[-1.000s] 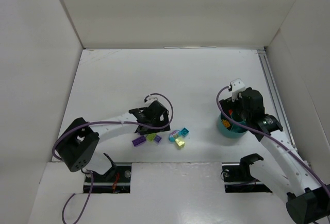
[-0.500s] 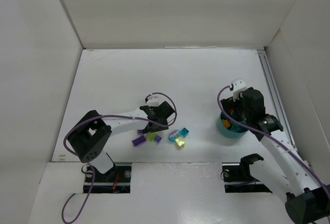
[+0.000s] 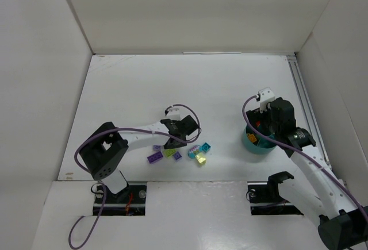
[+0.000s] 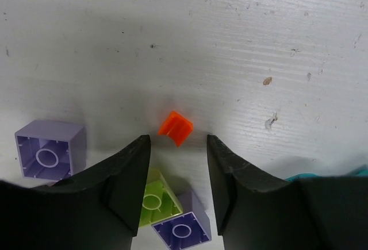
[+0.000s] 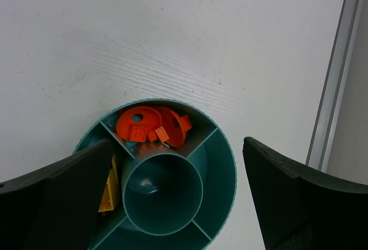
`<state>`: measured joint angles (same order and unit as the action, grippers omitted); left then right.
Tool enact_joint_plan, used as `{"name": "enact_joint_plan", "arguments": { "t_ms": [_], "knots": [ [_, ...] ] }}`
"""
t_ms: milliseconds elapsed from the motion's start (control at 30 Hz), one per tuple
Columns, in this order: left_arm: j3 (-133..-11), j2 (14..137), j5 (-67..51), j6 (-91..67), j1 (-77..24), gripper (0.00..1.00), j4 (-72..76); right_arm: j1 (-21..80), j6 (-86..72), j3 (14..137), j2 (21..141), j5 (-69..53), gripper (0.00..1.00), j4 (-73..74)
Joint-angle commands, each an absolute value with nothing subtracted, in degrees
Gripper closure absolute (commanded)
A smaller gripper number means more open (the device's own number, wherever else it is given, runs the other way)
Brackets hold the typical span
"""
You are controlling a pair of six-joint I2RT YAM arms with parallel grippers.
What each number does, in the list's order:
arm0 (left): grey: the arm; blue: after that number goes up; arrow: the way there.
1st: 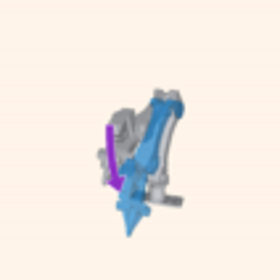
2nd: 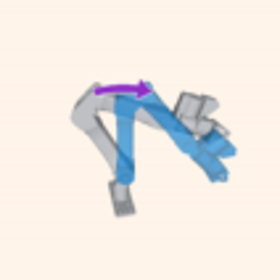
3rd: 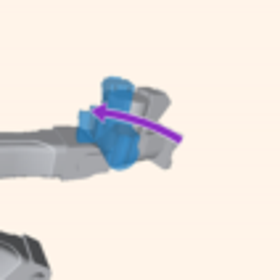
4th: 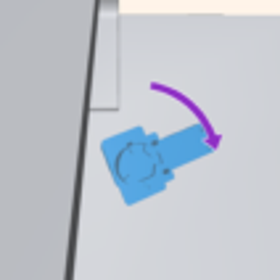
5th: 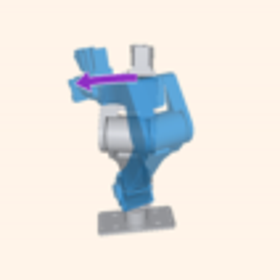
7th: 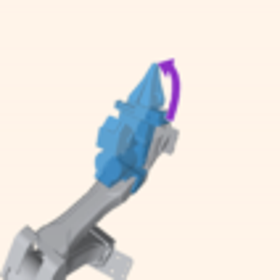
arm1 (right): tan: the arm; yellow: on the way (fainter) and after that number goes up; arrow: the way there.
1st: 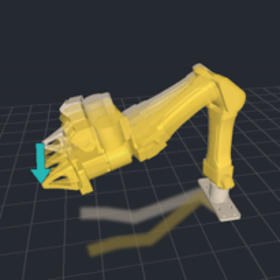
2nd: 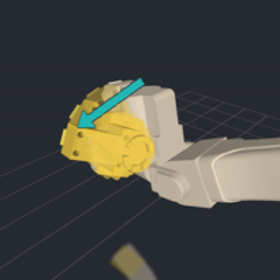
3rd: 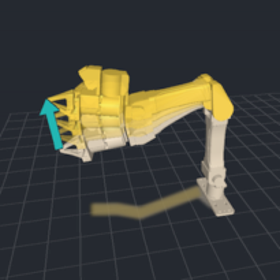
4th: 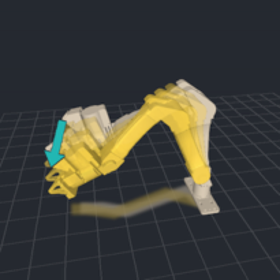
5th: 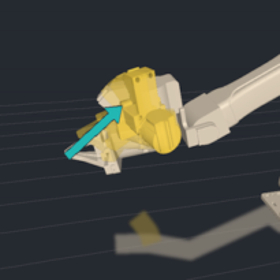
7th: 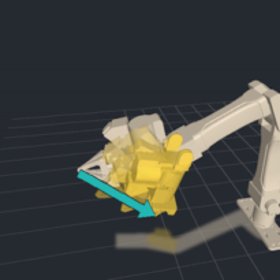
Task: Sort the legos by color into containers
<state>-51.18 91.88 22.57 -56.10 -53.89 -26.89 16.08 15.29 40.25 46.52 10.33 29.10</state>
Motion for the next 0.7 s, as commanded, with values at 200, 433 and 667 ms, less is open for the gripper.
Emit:
{"name": "enact_joint_plan", "arguments": {
  "t_ms": [200,433,667],
  "knots": [
    [-53.35,96.33,25.75,-58.53,-54.23,0.56,-30.15,15.64,15.47,40.52,45.00,11.07,0.00,26.37],
    [-53.88,98.00,26.98,-60.12,-54.23,0.66,-31.38,15.64,15.47,39.99,45.00,11.07,0.00,26.37],
    [-53.88,97.38,26.46,-60.12,-54.23,0.82,-30.85,15.64,15.47,39.99,45.00,11.07,0.00,26.37]
  ]
}}
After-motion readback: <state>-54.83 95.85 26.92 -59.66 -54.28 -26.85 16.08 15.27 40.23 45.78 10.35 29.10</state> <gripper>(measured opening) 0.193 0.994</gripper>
